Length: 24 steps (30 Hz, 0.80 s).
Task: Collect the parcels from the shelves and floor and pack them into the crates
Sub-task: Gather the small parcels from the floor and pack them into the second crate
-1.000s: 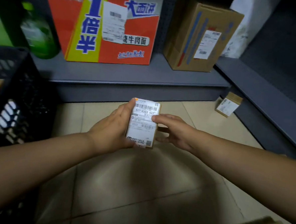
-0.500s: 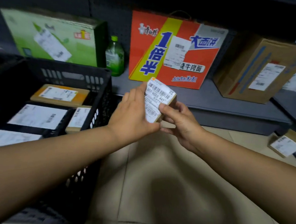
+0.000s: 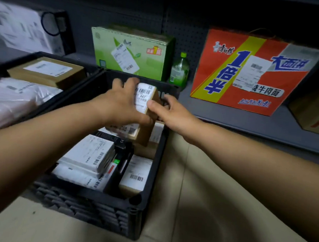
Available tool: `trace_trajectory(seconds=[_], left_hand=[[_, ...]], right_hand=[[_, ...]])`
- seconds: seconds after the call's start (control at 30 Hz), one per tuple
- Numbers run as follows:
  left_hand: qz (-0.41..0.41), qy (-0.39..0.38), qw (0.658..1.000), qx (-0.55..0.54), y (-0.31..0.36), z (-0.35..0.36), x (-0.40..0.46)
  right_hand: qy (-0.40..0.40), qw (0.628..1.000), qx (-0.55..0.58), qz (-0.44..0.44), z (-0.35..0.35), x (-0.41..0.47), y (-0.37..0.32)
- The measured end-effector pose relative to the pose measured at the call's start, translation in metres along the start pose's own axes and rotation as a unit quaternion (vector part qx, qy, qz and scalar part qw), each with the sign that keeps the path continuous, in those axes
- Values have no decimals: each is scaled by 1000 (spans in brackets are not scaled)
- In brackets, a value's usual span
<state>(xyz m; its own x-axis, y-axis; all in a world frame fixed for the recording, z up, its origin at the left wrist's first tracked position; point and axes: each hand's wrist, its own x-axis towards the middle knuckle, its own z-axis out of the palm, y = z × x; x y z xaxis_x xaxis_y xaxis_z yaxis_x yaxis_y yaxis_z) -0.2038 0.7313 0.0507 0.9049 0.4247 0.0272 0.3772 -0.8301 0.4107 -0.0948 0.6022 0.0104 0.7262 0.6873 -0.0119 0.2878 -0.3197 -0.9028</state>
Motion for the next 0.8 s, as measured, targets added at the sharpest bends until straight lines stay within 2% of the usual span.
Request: trace_trajectory(seconds=[0.07,0.13,0.23,0.4,0.67,0.8], left_hand=[[-46,-57,997,4,-18,7,-2],[-74,-116,990,13,-31,21,-2],[-82,-189,978,29,-37,51,-5],[-60,-238,967,62,-38,96,-11],[-3,-267,962,52,-43,109,-10],[82,-297,935,177,-51,108,-12]], right_hand=[[12,992,-127,-24,14,7,7],[37,977,-202,-50,22,10,16],[54,968,-235,-68,25,8,30],[37,946,-310,-91,27,1,47],[65,954,-274,-101,30,0,50],[74,961,-242,-113,31,0,53]])
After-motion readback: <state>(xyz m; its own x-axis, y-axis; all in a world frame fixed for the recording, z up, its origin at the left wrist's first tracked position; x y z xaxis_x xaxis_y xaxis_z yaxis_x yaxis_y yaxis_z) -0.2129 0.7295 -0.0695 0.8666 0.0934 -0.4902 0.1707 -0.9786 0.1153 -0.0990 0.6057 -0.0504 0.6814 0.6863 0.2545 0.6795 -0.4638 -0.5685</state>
